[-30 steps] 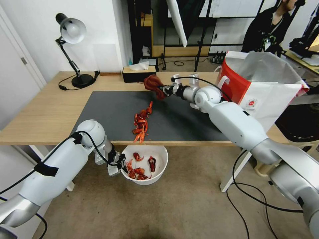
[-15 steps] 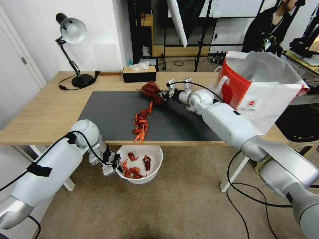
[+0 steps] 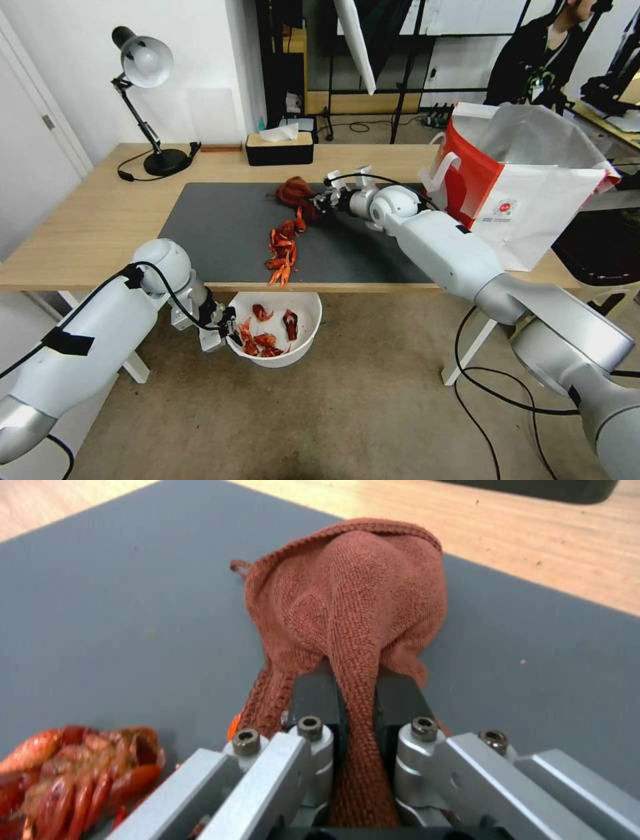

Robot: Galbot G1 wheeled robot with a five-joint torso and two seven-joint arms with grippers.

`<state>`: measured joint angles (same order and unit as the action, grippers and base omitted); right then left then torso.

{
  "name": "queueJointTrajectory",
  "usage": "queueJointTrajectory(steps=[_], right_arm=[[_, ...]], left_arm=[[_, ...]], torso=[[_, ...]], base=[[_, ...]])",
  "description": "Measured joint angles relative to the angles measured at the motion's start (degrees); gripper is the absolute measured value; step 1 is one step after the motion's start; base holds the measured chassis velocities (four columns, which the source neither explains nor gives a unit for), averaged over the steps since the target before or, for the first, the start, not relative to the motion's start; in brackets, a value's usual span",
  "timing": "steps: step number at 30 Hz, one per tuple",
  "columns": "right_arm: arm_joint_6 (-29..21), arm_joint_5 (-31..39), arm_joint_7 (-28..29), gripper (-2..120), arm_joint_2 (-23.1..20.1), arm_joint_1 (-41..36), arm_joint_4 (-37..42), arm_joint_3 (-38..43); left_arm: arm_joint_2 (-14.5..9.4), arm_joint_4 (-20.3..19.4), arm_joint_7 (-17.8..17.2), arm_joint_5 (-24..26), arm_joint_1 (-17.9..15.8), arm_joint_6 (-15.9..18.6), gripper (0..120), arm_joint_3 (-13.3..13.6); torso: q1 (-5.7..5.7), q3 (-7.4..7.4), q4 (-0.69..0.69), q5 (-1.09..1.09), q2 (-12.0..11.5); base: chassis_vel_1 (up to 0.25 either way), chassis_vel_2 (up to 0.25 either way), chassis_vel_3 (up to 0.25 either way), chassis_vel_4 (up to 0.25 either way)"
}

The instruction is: Sweep shrimp from table into container with towel, then put container into takeout bag.

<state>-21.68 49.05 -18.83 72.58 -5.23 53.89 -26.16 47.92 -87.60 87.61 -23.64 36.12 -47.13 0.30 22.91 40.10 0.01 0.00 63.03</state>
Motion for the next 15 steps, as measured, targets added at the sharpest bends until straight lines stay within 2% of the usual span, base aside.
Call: queueJointTrajectory(steps=[15], right_arm=[[-1.0,0.7,0.7,4,-3.8,-1.7,6.1,-2.5]], left_arm=[[0.4,0.0,0.0,0.2,-0.1,0.0,0,-0.1]], torso=[[0.0,0.0,-0.01,0.01,0.0]], base=[[0.0,0.0,0.0,0.0]])
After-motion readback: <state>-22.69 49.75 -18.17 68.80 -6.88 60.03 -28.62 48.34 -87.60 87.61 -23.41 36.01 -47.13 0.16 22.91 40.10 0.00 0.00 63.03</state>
